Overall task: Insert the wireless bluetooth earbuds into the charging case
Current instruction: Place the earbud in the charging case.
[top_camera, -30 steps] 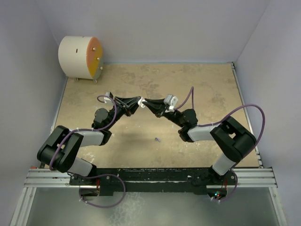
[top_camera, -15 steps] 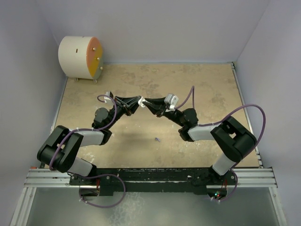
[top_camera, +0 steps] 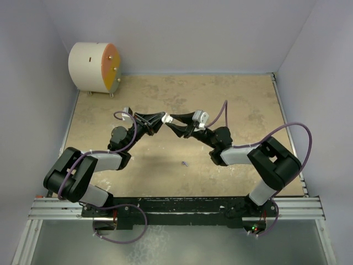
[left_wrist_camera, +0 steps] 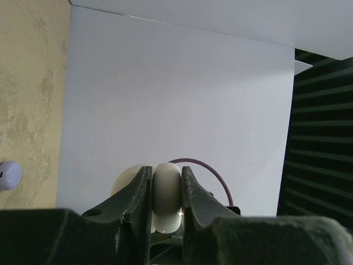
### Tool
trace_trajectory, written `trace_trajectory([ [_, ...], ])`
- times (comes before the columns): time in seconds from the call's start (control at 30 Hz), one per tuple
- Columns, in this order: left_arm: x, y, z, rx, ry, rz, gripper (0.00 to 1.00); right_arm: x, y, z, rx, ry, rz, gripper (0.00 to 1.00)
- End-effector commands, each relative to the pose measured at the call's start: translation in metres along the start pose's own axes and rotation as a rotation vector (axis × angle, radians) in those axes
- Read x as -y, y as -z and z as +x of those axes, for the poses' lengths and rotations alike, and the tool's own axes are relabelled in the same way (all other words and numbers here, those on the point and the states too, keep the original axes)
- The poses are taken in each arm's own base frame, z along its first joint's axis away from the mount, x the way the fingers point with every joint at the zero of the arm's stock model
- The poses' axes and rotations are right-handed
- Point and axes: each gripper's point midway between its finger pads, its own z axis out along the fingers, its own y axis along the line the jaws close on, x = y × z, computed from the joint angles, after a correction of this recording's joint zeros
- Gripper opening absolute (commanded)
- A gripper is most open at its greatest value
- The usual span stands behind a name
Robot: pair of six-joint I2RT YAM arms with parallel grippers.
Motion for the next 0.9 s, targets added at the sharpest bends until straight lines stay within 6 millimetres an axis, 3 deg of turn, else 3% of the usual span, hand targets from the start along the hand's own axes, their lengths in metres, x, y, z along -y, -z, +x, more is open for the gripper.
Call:
trace_trajectory([
  [0.0,0.024,-0.004,0.004,-0.009,-0.037,0.089,0.00,0.002,-0.007,-0.062,0.168,0.054,-0.014,0.44],
  [0.2,0.009,-0.003,0.000,-0.003,-0.026,0.067,0.00,0.010,-0.002,-0.104,0.246,0.075,0.037,0.55],
  [0.3,0.008,-0.003,-0.001,-0.005,-0.018,0.073,0.00,0.021,-0.009,-0.107,0.196,0.062,0.083,0.56],
  [0.47,0.006,-0.004,-0.001,-0.007,-0.015,0.072,0.00,0.066,-0.022,-0.078,-0.022,-0.002,0.290,0.53],
  [0.7,0.006,-0.007,-0.002,-0.007,-0.015,0.071,0.00,0.071,0.000,-0.048,-0.166,-0.061,0.374,0.53],
  [0.87,0.005,-0.009,-0.004,0.003,-0.019,0.065,0.00,0.064,0.016,-0.042,-0.223,-0.075,0.394,0.53],
])
